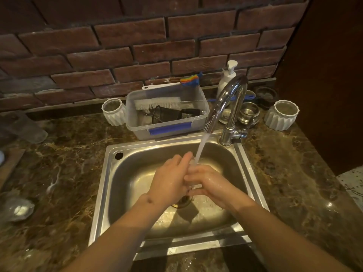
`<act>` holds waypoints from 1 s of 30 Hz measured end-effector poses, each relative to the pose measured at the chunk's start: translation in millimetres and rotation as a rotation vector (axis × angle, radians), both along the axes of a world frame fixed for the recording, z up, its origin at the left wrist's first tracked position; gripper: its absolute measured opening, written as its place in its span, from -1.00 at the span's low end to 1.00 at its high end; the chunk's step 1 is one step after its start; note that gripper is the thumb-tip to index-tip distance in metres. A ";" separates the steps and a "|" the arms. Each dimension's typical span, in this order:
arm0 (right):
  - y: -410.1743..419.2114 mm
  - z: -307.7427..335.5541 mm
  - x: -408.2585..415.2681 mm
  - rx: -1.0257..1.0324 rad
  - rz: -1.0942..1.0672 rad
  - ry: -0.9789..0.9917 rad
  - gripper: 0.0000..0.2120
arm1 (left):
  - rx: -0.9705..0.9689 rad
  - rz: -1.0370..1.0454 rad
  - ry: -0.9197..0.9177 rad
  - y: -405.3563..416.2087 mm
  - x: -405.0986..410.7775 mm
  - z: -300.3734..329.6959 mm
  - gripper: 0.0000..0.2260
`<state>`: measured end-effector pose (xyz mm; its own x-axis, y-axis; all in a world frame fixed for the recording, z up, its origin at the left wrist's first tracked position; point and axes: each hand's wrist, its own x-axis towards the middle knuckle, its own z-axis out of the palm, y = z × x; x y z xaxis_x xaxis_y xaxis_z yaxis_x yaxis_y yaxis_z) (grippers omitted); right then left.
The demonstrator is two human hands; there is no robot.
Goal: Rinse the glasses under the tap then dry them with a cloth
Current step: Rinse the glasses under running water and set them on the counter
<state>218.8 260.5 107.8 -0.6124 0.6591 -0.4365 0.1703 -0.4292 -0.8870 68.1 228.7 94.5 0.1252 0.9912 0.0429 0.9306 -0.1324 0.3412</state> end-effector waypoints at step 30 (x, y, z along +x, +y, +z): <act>-29.0 26.8 -13.6 0.939 0.265 -0.595 -0.46 | -0.446 0.731 -1.920 -13.3 38.1 4.2 -0.50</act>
<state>205.2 231.5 134.7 -0.6418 0.7595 -0.1066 0.6572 0.4730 -0.5868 106.1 215.4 98.7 -0.1013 0.8048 -0.5848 -0.7144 0.3503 0.6058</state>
